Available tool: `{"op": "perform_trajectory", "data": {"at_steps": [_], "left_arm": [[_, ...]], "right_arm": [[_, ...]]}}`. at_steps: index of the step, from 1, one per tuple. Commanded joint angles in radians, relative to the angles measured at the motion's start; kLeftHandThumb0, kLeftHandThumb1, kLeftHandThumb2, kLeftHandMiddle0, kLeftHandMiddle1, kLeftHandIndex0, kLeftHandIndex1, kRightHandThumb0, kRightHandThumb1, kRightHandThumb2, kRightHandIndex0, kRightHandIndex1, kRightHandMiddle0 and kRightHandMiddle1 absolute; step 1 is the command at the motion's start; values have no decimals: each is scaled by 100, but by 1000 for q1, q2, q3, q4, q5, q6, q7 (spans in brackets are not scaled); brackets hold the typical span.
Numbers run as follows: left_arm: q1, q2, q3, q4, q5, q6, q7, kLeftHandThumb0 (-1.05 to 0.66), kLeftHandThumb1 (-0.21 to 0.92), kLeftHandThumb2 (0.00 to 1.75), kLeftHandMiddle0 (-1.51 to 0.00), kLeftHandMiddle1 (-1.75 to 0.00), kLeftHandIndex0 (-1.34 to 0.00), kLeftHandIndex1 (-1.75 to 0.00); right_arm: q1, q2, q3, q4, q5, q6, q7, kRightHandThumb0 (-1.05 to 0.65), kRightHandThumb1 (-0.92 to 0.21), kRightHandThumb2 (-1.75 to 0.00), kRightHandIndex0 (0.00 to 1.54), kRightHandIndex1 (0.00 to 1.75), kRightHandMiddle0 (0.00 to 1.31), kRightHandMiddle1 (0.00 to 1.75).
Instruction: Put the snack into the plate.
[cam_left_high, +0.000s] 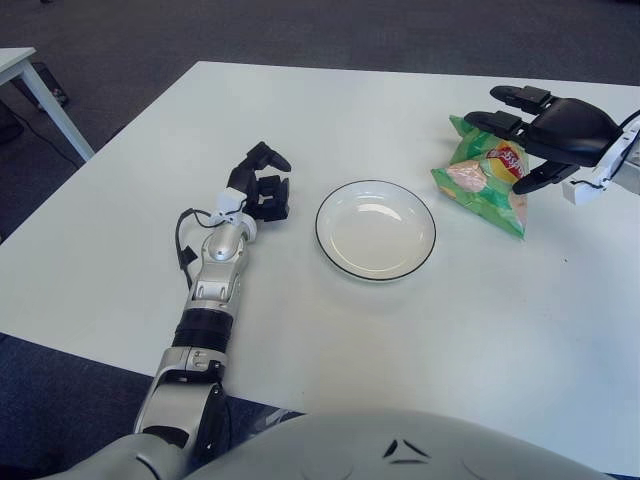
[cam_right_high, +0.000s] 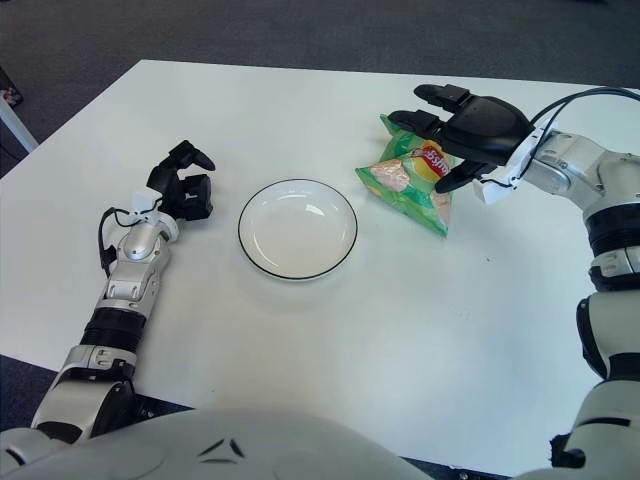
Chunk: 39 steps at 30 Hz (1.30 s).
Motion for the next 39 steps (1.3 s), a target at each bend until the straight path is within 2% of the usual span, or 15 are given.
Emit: {"op": "perform_trajectory", "data": {"at_steps": [1,6,10,19,25,39], "left_arm": [[152,-65,-19,73,0,22,14,-45,41,119,-121,-175,-53,-175],[153,-63,-21,79,5,12,16,-45,42,119,-120,-175,-53,-175],[154,-62,-23,78,10,8,17,-45,42,119,-120,-175,-53,-175],[156,-63,-24,81,12,-6,17,-45,41,120,-121,-175,-54,-175],[154,-61,-23,84,12,-6,16,-45,41,120,-122,-175,-54,-175],[156,-60,-21,79,3,1,8,-44,43,117,-120,-175,-52,-175]], "right_arm": [[-42,4,45,21,-78,6,-116,-104,-89,-28,0,0,0,0],[-80,11,105,56,-151,-6,-226,-104,-91,-26,0,0,0,0],[-99,15,138,78,-178,-5,-271,-104,-91,-25,0,0,0,0],[-129,19,192,102,-203,3,-262,-105,-86,-20,0,0,0,0],[-150,20,218,117,-189,-15,-205,-105,-83,-18,0,0,0,0],[-190,45,209,180,-45,-110,108,-104,-79,-15,0,0,0,0]]}}
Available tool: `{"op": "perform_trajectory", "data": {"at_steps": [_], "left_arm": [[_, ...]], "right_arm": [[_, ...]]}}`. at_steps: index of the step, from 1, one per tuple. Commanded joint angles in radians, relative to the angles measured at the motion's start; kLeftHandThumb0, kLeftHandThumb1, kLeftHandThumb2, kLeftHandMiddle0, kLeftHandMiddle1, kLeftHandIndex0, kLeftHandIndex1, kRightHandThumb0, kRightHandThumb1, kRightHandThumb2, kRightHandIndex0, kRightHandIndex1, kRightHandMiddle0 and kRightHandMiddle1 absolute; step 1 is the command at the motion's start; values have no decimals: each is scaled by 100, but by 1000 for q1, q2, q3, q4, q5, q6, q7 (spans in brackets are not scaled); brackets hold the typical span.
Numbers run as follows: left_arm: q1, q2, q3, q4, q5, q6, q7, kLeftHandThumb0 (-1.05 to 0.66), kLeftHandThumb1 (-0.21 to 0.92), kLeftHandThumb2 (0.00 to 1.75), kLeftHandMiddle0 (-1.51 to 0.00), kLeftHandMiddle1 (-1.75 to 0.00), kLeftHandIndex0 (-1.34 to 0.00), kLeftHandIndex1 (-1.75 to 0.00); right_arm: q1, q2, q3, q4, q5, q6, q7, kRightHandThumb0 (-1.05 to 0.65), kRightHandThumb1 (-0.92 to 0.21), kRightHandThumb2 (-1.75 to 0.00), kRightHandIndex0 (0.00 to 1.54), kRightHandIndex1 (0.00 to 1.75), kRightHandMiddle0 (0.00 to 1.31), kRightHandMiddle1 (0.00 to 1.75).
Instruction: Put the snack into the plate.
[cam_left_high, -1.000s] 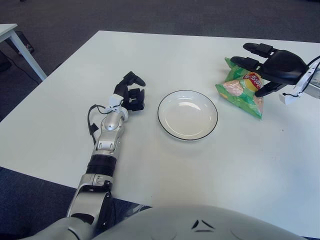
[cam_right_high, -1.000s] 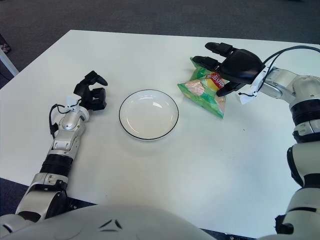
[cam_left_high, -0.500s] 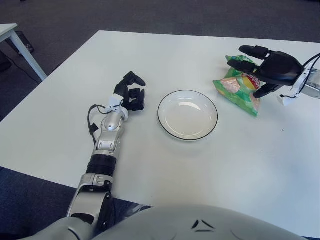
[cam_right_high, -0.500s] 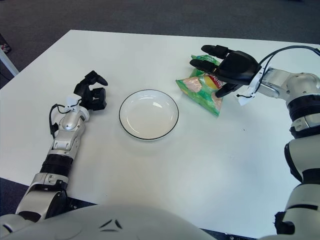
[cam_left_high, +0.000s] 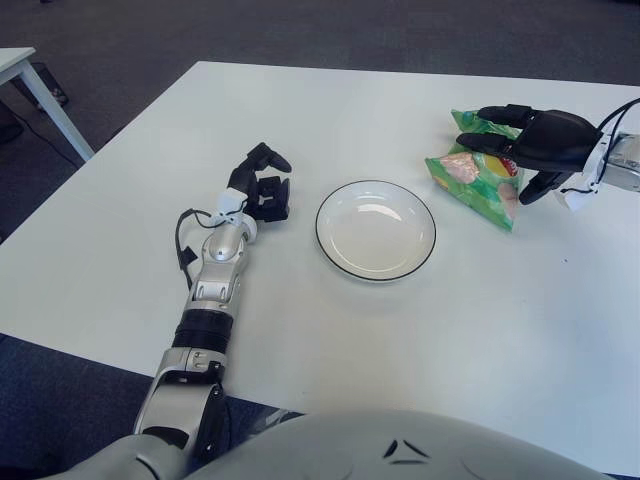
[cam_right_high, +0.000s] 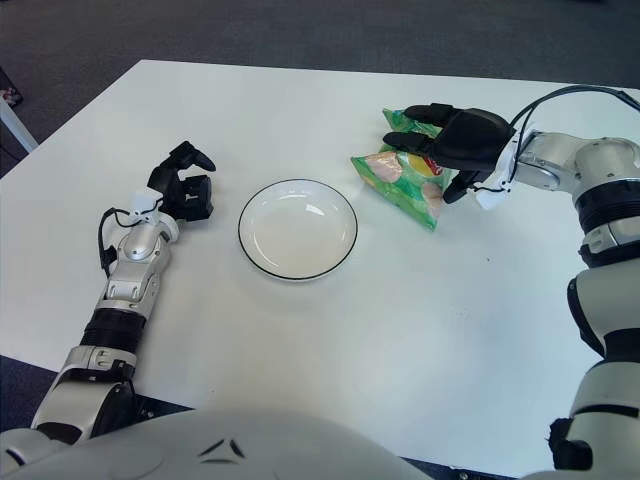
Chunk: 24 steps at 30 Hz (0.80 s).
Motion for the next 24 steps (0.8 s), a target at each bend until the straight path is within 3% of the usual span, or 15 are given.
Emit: {"op": "perform_trajectory", "data": {"at_steps": [1,12,24], "left_arm": [[155,-60,-19,82,-1,-1,6,-44,43,117,-120,-175,-52,-175],[159,-62,-19,72,5,1,17,-44,43,117,-121,-175,-52,-175],[170,-63,-29,30,18,46,42,-45,42,119,-120,-175,-53,-175]], "right_arm": [[-37,23,-4,22,60,-34,107,-103,-79,-15,0,0,0,0],[-75,73,17,86,112,-37,315,-100,-75,-14,0,0,0,0],[-86,99,23,104,125,-28,379,-99,-74,-15,0,0,1,1]]}}
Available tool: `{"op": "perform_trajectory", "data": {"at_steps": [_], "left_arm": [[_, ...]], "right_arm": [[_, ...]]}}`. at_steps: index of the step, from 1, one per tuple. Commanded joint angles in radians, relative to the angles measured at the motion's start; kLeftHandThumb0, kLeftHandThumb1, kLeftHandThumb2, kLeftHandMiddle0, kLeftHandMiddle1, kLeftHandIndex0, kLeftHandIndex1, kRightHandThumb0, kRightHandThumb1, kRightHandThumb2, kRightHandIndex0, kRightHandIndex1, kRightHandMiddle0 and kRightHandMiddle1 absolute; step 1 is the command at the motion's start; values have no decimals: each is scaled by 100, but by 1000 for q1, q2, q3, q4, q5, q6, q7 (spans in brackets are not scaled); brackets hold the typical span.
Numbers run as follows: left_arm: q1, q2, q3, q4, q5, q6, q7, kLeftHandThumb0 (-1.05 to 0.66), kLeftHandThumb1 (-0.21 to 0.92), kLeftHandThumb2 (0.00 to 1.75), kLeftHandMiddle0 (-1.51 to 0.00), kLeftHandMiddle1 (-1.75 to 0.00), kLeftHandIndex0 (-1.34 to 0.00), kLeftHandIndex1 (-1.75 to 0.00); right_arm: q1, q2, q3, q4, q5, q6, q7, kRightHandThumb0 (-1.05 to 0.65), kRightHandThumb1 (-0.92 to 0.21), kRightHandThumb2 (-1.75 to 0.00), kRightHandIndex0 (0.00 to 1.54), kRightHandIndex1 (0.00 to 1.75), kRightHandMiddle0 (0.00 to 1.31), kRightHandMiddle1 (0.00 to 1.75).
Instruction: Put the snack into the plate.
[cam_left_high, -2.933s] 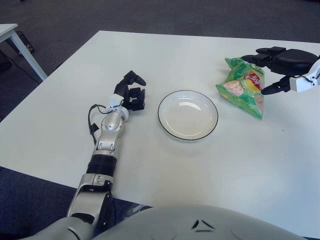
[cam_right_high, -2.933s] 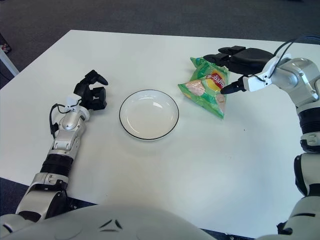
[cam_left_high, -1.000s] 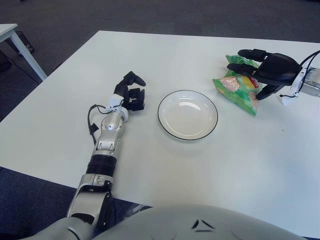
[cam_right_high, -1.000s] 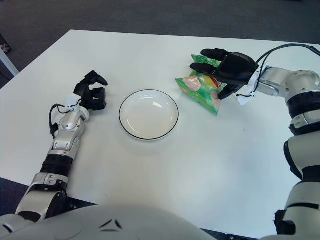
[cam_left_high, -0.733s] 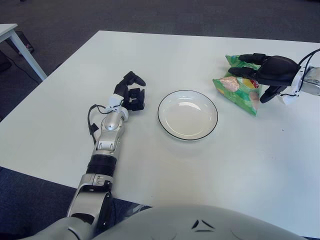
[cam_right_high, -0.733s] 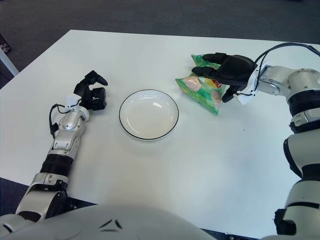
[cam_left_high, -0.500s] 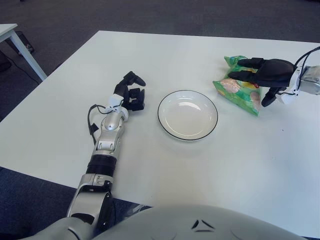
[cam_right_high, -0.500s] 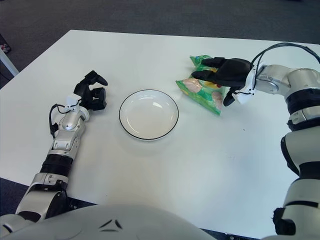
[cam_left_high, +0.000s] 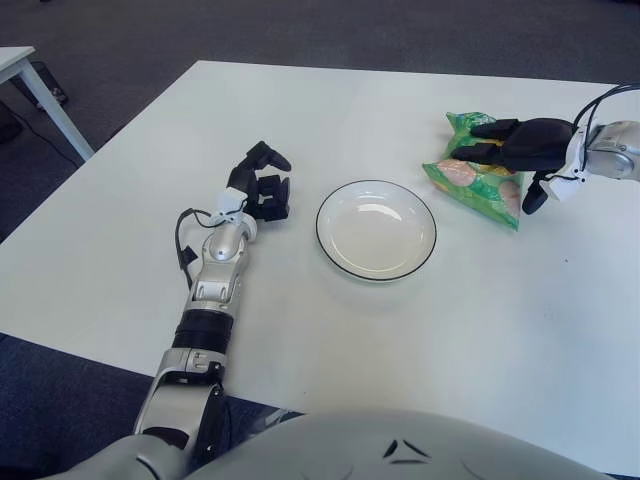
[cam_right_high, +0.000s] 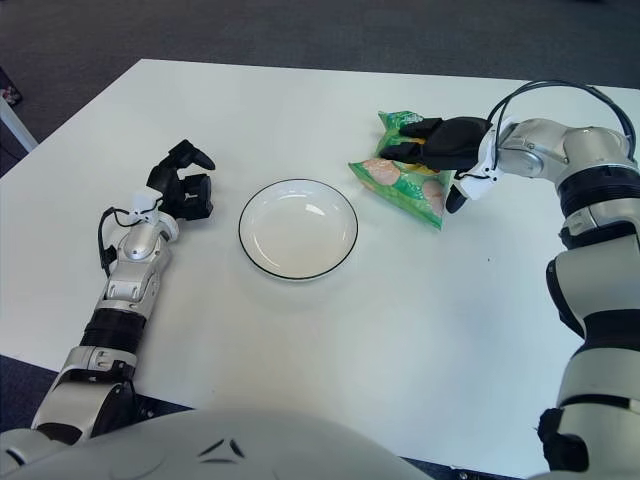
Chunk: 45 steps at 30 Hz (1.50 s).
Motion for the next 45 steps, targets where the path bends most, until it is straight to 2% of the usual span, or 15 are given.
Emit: {"op": "perform_trajectory", "data": {"at_steps": [1,6,8,9,10,11,13,17,19,23,26,31,35,40,45], "left_arm": [[160,-61,-22,63,12,27,23,-45,42,119,-120,-175,-53,-175],[161,-64,-23,59,14,25,32,-45,42,119,-120,-175,-53,-175],[161,-63,-24,58,14,25,35,-45,42,119,-121,-175,-53,-175],[161,-63,-24,55,14,29,36,-45,42,119,-121,-175,-53,-175],[161,-63,-24,54,14,32,37,-45,41,120,-121,-175,-54,-175],[161,-63,-25,52,14,35,39,-45,41,120,-121,-175,-54,-175],[161,-64,-26,51,15,37,41,-45,40,121,-121,-175,-54,-175],[162,-64,-27,47,19,35,46,-45,40,121,-121,-175,-54,-175],[162,-63,-29,46,22,31,48,-45,40,121,-121,-175,-54,-175],[162,-62,-31,45,24,29,51,-45,40,121,-121,-175,-54,-175],[160,-64,-32,48,27,26,55,-45,40,121,-121,-175,-54,-175],[159,-66,-31,50,34,16,60,-45,40,121,-121,-175,-55,-175],[158,-67,-33,48,37,14,64,-46,39,123,-121,-175,-56,-175],[156,-68,-35,47,35,28,64,-46,38,124,-121,-175,-56,-175],[153,-69,-36,52,37,25,65,-46,37,124,-120,-175,-56,-175]], "right_arm": [[-9,24,13,9,12,5,38,-98,-74,-15,0,0,1,1],[17,29,4,-20,-2,46,-39,-94,-75,-20,0,0,1,7],[28,31,7,-37,-23,66,-97,-88,-67,-37,1,0,0,17],[41,35,12,-54,-51,89,-170,-87,-65,-42,2,1,0,21],[49,37,17,-64,-70,106,-221,-77,-58,-55,8,8,0,42],[60,41,24,-73,-97,132,-296,-74,-54,-61,8,15,0,50],[68,44,35,-75,-128,160,-377,-57,-41,-85,4,57,0,86],[77,62,60,-48,-175,214,-539,-28,-30,-114,1,117,5,129],[81,73,67,-23,-181,225,-618,-15,-26,-124,1,137,10,144],[79,92,84,16,-191,245,-710,-3,-46,-112,21,165,38,168],[79,107,99,49,-200,272,-796,-1,-26,-129,58,145,58,172],[82,118,128,87,-222,300,-967,0,-7,-145,89,130,67,174],[80,125,142,115,-213,300,-1025,0,-6,-153,88,148,62,175],[83,129,143,139,-191,286,-1063,0,-10,-152,83,158,55,175],[85,131,111,143,-137,255,-1061,0,-14,-151,77,169,51,175]]}}
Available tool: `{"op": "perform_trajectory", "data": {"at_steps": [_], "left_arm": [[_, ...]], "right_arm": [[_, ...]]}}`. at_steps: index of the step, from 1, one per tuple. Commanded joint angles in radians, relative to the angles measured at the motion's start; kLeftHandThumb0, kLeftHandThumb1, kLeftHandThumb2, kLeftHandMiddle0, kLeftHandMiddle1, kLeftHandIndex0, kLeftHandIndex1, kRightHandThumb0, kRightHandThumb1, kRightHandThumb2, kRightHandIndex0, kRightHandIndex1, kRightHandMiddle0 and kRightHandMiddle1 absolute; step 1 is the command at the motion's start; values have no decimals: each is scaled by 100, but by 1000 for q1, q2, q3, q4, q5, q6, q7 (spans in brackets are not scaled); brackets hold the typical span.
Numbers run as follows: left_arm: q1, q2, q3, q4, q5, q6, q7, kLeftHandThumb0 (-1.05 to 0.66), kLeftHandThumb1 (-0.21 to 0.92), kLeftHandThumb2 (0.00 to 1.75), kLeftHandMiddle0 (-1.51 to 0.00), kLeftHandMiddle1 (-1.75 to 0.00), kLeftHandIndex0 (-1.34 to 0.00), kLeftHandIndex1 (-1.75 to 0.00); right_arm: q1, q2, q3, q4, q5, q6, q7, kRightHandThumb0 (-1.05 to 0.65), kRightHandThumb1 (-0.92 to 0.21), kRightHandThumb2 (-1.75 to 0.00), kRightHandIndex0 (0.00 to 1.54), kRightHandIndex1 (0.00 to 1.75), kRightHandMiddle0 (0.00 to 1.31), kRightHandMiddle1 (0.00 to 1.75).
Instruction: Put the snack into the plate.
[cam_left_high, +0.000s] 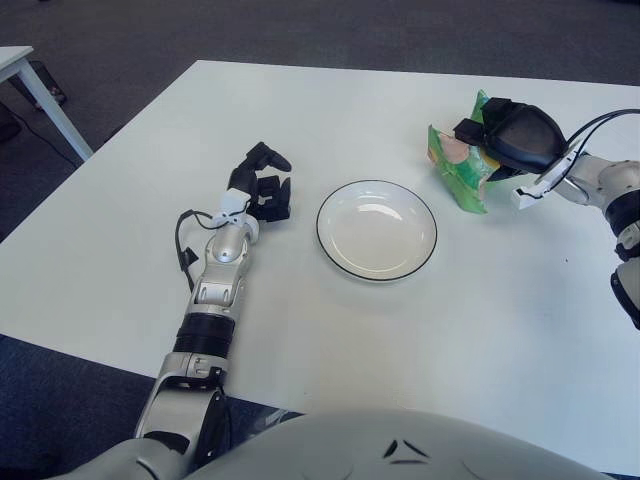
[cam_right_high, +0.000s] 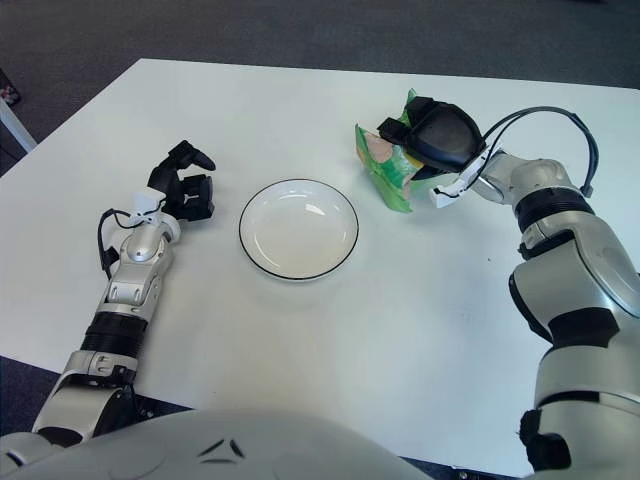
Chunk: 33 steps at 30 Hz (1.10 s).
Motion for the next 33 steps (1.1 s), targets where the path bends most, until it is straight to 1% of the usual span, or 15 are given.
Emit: {"op": "perform_trajectory", "data": {"at_steps": [1,3,4,5,8,11,14,22,24,28,33], "left_arm": [[141,-62,-22,81,5,0,13,-46,37,124,-120,-175,-57,-175],[140,-62,-23,83,4,-2,11,-46,37,125,-120,-175,-57,-175],[138,-62,-23,85,4,-3,11,-46,36,126,-120,-175,-57,-175],[138,-62,-23,86,4,-4,10,-47,36,126,-120,-175,-58,-175],[133,-63,-24,92,5,-7,12,-47,36,126,-120,-175,-58,-175],[131,-62,-24,95,6,-4,12,-47,36,126,-120,-175,-58,-175],[130,-59,-24,96,4,-1,9,-46,37,125,-120,-175,-57,-175],[122,-64,-24,106,0,-6,9,-46,38,124,-119,-175,-56,-175],[121,-66,-24,106,0,-5,12,-46,38,124,-119,-175,-56,-175],[121,-66,-24,105,1,-4,14,-46,38,124,-119,-175,-56,-175],[120,-64,-26,105,4,-5,15,-46,38,124,-120,-175,-56,-175]], "right_arm": [[19,16,-35,-5,67,-34,10,0,-13,-153,77,171,51,175],[13,16,-66,-34,112,-54,43,0,-4,-163,83,173,58,175],[12,15,-78,-47,129,-61,58,-17,-16,-149,100,173,57,175],[15,14,-88,-59,145,-67,70,-27,-25,-139,110,174,56,175],[26,13,-112,-79,179,-73,98,-39,-36,-126,123,174,54,175],[47,17,-147,-100,228,-81,130,-42,-40,-121,127,175,53,175],[65,20,-179,-127,272,-90,168,-44,-42,-119,129,175,53,175],[106,30,-254,-203,366,-105,262,-44,-43,-118,130,175,52,175],[121,37,-283,-231,407,-105,304,-44,-42,-119,130,175,53,175],[147,44,-326,-280,459,-92,374,-45,-41,-120,131,175,54,175],[179,60,-391,-359,550,-47,490,-45,-39,-122,132,175,55,175]]}}
